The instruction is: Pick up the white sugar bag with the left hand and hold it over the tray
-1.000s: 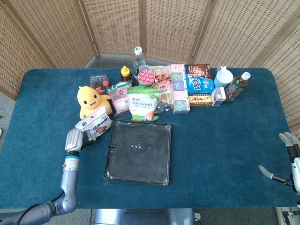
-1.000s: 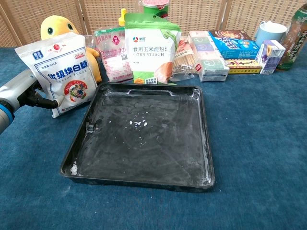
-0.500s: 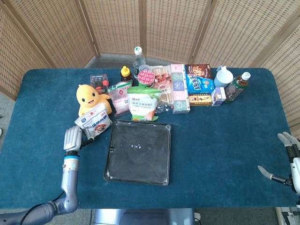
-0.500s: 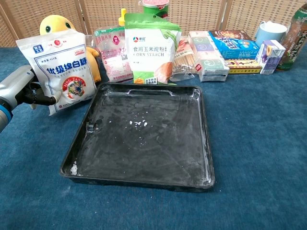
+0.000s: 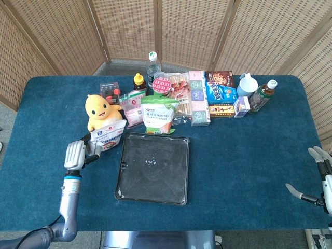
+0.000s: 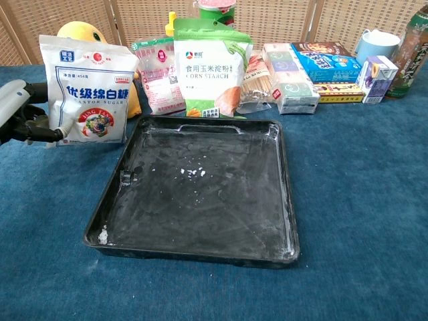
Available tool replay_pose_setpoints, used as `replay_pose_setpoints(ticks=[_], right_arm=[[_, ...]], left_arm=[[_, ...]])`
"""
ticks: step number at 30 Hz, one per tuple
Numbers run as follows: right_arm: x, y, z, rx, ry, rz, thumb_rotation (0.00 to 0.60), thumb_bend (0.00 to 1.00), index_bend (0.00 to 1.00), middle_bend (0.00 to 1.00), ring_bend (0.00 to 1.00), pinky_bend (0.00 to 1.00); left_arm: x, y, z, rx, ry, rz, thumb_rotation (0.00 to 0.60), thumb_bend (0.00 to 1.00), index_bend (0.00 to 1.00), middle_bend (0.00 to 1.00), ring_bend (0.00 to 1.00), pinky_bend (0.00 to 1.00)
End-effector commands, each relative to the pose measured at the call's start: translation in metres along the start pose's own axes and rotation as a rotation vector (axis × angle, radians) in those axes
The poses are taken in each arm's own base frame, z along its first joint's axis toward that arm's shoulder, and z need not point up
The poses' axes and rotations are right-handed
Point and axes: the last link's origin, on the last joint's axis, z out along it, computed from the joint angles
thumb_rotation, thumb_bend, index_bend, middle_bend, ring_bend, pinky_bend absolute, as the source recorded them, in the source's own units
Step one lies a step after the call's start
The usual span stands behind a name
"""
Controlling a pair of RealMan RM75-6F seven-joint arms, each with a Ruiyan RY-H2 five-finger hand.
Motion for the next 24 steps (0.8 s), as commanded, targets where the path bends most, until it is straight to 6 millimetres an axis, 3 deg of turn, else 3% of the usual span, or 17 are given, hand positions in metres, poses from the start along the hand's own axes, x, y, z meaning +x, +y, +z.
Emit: replay_pose_setpoints(ticks=[1, 8, 14, 24], right_arm=[[-0.001, 0.0, 0.0, 0.0, -0.003, 0.001, 0.378, 0.0, 0.04, 0.0, 0.0, 0.0], [-0.002, -0.001, 0.0, 0.002, -0.004, -0.002, 0.377, 0.0, 0.04, 0.0, 0.0, 0.0], [-0.002, -0.002, -0.001, 0.003, -0.003, -0.001, 0.377, 0.0, 0.04, 0.0, 0.0, 0.0], [0.0, -0.002, -0.002, 0.004, 0.003, 0.005, 0.378, 0.0, 0.04, 0.0, 0.0, 0.0]], left_arm=[[0.012, -0.006, -0.003, -0.024, 0.02, 0.004, 0.6, 0.64, 0.69, 0.65, 0.71, 0.74], [0.035, -0.008, -0.005, -0.077, 0.044, 0.03, 0.6, 0.64, 0.7, 0.66, 0.72, 0.76], [0.074, 0.007, -0.01, -0.239, 0.097, 0.148, 0.6, 0.64, 0.7, 0.66, 0.72, 0.76], [0.111, 0.03, -0.016, -0.427, 0.105, 0.364, 0.6, 0.64, 0.71, 0.67, 0.72, 0.76]])
